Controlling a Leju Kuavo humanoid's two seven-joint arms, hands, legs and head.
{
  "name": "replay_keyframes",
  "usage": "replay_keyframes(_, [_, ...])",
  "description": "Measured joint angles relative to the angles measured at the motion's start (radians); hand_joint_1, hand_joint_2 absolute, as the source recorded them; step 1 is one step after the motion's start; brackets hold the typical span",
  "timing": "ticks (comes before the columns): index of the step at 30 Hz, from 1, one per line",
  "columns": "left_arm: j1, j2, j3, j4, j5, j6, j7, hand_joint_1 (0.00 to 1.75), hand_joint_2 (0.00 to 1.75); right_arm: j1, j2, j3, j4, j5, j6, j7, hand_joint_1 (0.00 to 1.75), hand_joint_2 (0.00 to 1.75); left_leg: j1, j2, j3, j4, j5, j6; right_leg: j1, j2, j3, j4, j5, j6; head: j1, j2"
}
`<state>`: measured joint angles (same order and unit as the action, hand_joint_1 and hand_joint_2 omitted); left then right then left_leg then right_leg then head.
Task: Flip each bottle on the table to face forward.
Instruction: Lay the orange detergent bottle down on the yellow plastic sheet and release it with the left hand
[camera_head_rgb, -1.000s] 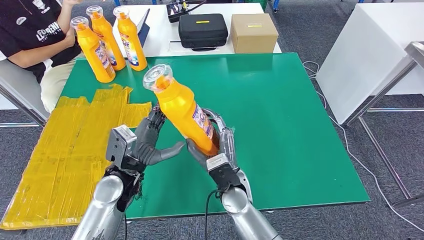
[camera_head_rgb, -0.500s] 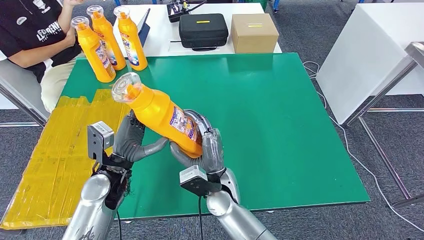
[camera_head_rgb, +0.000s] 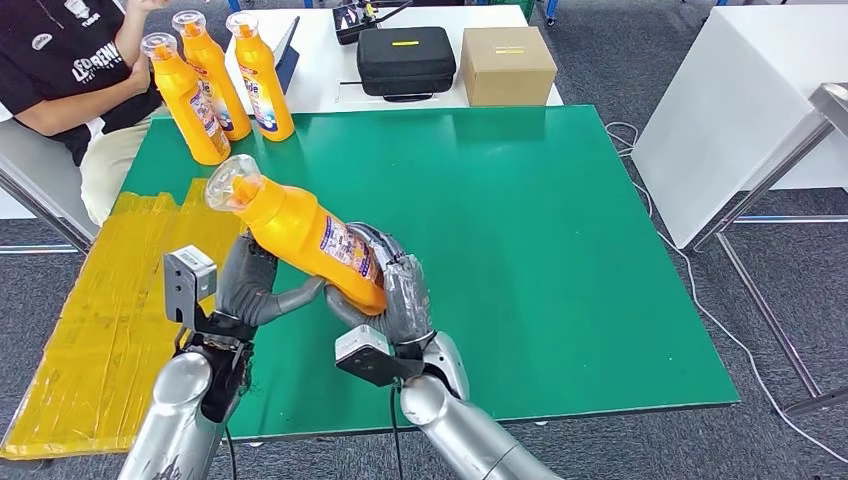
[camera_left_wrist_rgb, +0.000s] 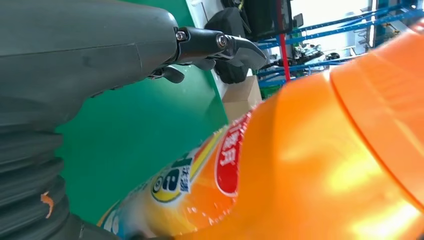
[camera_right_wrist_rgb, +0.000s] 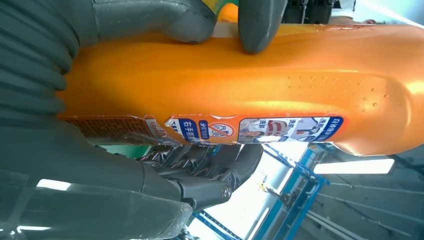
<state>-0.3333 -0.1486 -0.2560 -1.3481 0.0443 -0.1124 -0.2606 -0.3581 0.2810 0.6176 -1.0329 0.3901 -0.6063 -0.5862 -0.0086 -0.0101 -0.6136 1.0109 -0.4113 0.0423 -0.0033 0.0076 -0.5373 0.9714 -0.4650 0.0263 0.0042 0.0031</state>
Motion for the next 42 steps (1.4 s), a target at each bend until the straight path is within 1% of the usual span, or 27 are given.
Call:
replay_keyframes(8, [-0.004, 0.003, -0.001, 0.007, 0.044, -0.052, 0.0, 0.0, 1.75, -0.025, 0.019, 0.011, 0.068, -0.012, 0.002, -0.009, 1.75, 1.75, 0.0, 0.0, 0.0, 0.0, 0.0, 0.0, 0.0, 0.0, 0.0, 0.0, 0.0, 0.0, 0.0, 0.0])
replay_keyframes(20, [-0.017, 0.001, -0.004, 0.009, 0.056, -0.06, 0.0, 0.0, 1.75, -0.022, 0.031, 0.028, 0.105, -0.01, 0.006, -0.011, 1.75, 1.75, 0.0, 0.0, 0.0, 0.0, 0.0, 0.0, 0.0, 0.0, 0.0, 0.0, 0.0, 0.0, 0.0, 0.0])
replay_keyframes(22, [-0.019, 0.001, -0.005, 0.01, 0.081, -0.089, 0.001, 0.0, 1.75, -0.022, 0.031, 0.03, 0.109, -0.012, 0.004, -0.014, 1.75, 1.75, 0.0, 0.0, -0.001, 0.0, 0.0, 0.0, 0.0, 0.0, 0.0, 0.0, 0.0, 0.0, 0.0, 0.0])
replay_keyframes(26, [-0.028, 0.004, -0.013, 0.02, 0.158, -0.18, 0.011, 0.0, 1.75, -0.023, 0.031, 0.034, 0.116, -0.019, -0.006, -0.024, 1.75, 1.75, 0.0, 0.0, -0.001, 0.0, 0.0, 0.0, 0.0, 0.0, 0.0, 0.0, 0.0, 0.0, 0.0, 0.0])
replay_keyframes(31, [-0.045, 0.004, -0.028, 0.046, 0.224, -0.242, 0.038, 0.0, 1.75, -0.019, 0.03, 0.034, 0.118, -0.028, -0.019, -0.029, 1.75, 1.75, 0.0, 0.0, 0.0, 0.0, 0.0, 0.0, 0.0, 0.0, -0.001, 0.0, 0.0, 0.0, 0.0, 0.0])
replay_keyframes(36, [-0.061, 0.004, -0.045, 0.069, 0.258, -0.253, 0.064, 0.0, 1.75, -0.013, 0.028, 0.032, 0.118, -0.033, -0.025, -0.029, 1.75, 1.75, 0.0, 0.0, 0.0, 0.0, 0.0, 0.0, 0.0, 0.0, -0.001, 0.0, 0.0, 0.0, 0.0, 0.0])
replay_keyframes(42, [-0.07, 0.004, -0.056, 0.084, 0.262, -0.252, 0.069, 0.0, 1.75, -0.011, 0.022, 0.032, 0.118, -0.035, -0.026, -0.028, 1.75, 1.75, 0.0, 0.0, 0.0, 0.0, 0.0, 0.0, 0.0, 0.0, -0.001, 0.0, 0.0, 0.0, 0.0, 0.0])
